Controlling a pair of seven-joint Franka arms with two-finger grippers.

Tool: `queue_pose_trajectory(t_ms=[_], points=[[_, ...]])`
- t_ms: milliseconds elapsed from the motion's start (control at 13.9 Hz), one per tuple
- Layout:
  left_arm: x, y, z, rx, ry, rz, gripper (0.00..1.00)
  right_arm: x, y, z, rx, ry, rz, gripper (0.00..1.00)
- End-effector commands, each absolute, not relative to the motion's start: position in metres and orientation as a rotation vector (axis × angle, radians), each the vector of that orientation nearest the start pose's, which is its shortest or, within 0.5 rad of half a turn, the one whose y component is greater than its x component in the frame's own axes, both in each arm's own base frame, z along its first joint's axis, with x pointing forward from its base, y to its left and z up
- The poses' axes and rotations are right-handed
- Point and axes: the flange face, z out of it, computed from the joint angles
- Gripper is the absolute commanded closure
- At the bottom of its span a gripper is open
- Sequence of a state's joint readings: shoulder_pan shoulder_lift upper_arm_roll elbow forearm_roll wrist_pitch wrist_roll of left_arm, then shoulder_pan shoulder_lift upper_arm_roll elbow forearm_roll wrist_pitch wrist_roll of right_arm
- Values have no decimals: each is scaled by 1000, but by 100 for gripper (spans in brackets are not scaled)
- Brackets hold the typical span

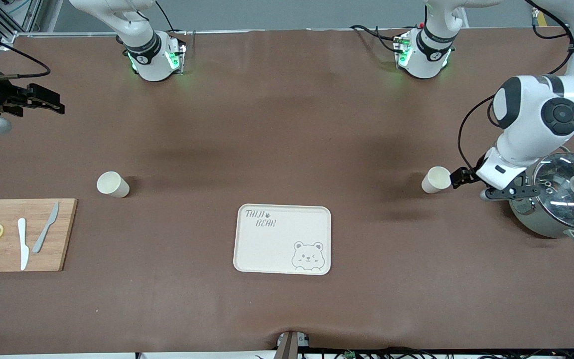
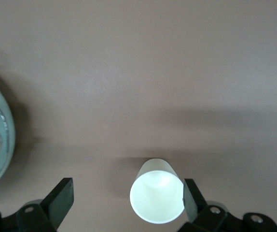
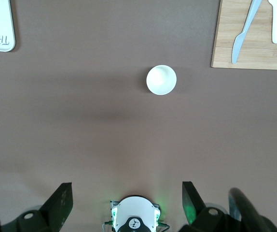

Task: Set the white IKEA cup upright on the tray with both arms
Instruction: 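Reach the left gripper down to the white cup beside the pot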

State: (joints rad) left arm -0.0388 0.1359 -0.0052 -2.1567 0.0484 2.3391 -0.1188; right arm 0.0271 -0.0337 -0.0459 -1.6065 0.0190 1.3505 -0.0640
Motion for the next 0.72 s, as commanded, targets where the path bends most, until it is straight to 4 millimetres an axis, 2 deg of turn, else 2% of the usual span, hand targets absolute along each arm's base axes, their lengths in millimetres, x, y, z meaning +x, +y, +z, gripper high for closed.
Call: queue_pose_trajectory(t_ms=[0, 288, 432, 649], points=[[545, -8, 322, -3106, -83, -63, 0, 517, -6, 611, -3091, -66, 344, 0], [531, -8, 300, -3108, -78, -25, 0, 517, -4, 612, -3091, -70, 342, 0], [530, -11, 281, -3111, -69, -20, 4, 518, -8, 611, -3091, -59, 344, 0], [520, -15, 265, -3114, -57, -22, 12, 523, -8, 607, -3075, -58, 350, 0]])
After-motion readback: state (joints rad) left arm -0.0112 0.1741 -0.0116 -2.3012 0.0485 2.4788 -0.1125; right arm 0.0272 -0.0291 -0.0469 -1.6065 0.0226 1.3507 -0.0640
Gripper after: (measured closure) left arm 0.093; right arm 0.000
